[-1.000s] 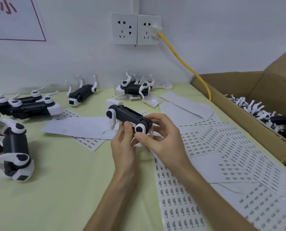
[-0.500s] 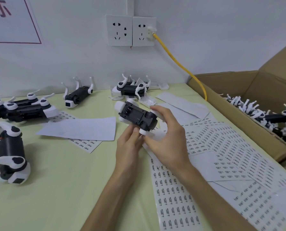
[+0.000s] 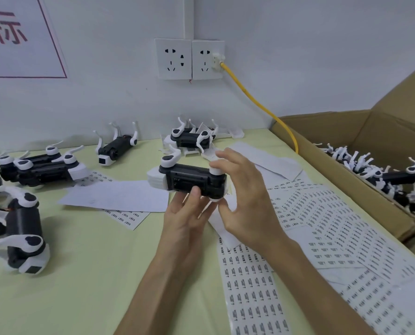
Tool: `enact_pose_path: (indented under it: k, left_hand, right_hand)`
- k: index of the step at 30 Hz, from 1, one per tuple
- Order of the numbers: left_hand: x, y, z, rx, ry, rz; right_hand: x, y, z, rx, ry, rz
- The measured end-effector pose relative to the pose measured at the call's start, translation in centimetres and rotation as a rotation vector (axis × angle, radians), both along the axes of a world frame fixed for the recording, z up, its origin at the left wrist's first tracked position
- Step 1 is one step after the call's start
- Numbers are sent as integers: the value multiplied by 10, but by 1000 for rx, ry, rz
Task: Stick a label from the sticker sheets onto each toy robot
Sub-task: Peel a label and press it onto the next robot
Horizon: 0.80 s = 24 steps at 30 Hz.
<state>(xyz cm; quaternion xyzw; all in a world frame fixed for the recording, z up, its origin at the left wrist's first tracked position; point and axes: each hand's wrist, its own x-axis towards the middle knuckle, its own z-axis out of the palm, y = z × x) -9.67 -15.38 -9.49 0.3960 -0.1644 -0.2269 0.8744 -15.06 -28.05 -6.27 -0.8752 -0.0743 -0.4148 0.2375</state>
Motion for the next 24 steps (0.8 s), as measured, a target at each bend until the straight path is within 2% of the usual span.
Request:
enact_pose_path:
  k: [4, 12, 18, 20, 24]
  left_hand:
    - [-1, -1, -1, -2, -21, 25]
    - [0, 1, -4, 67, -50, 39]
    - [-3, 3, 0, 103, -91, 29]
    - [-2, 3, 1, 64, -40, 20]
    - [-2, 2, 4, -67, 183, -36]
  right_hand:
    - [2, 2, -12, 27, -55, -92]
    - [0, -6, -17, 45, 27, -97]
    - [0, -1, -21, 214, 40, -67]
    - [0, -3, -21, 243, 49, -64]
    - [1, -6, -23, 260, 82, -88]
